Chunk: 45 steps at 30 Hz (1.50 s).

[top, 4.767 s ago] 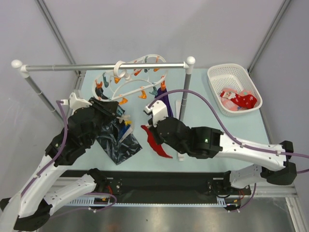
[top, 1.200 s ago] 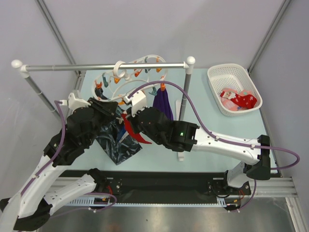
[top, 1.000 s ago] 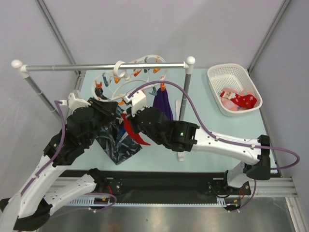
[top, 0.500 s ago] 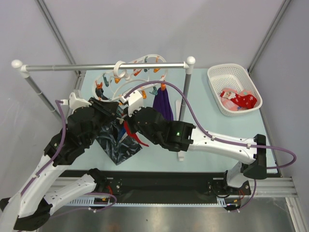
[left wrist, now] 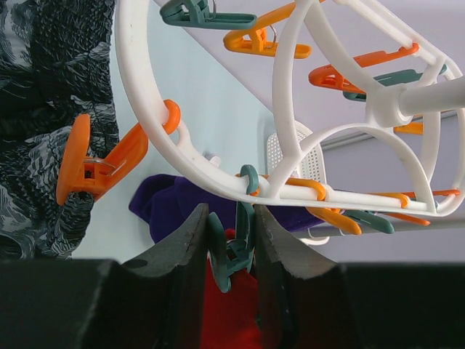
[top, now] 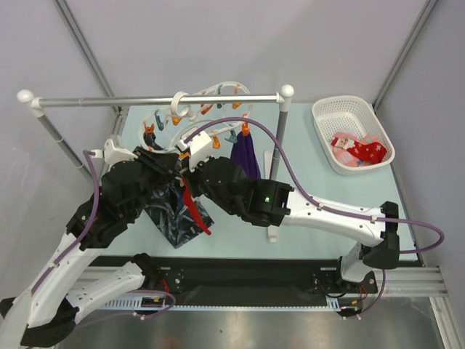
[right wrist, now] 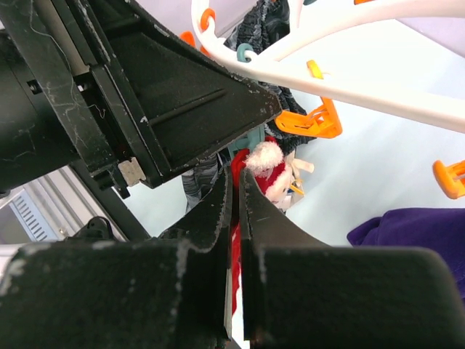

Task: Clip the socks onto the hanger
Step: Clamp the sock onto the hanger.

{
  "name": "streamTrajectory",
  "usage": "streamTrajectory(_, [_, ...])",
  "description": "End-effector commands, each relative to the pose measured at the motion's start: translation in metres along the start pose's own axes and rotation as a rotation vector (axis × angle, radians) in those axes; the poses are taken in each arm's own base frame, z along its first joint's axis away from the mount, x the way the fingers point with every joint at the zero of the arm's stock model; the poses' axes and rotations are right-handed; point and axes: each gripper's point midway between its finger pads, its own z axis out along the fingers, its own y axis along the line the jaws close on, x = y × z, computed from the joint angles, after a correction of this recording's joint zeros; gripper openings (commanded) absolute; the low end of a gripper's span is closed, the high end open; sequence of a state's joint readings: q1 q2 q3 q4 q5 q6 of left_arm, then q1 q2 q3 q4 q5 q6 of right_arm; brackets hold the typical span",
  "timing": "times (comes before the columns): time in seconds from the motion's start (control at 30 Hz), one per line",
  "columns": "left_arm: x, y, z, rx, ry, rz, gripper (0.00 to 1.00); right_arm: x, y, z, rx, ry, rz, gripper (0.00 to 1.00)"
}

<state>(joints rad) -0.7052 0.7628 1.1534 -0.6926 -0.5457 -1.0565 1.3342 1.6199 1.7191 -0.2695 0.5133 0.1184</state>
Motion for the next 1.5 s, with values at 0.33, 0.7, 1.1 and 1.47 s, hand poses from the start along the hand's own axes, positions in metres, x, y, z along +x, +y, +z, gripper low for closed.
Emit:
streamTrajectory(0.33, [0.004, 0.009, -0.003, -0.014, 0.015, 0.014, 0.00, -0.016, 0.005, 0.006, -0.017, -0.047, 0.022, 0.00])
streamTrajectory(0.7, [0.000, 0.008, -0.008, 0.022, -0.005, -0.021, 0.29, -0.014, 0.005, 0.011, -0.024, -0.043, 0.032, 0.00])
streamTrajectory(1.1, [-0.007, 0.017, -0.015, -0.005, -0.030, -0.029, 0.78, -0.011, 0.005, 0.020, -0.039, -0.035, 0.039, 0.25])
streamTrajectory(1.47, [-0.021, 0.034, -0.052, 0.079, -0.059, 0.017, 0.71, -0.003, -0.015, -0.027, -0.045, 0.003, 0.071, 0.68])
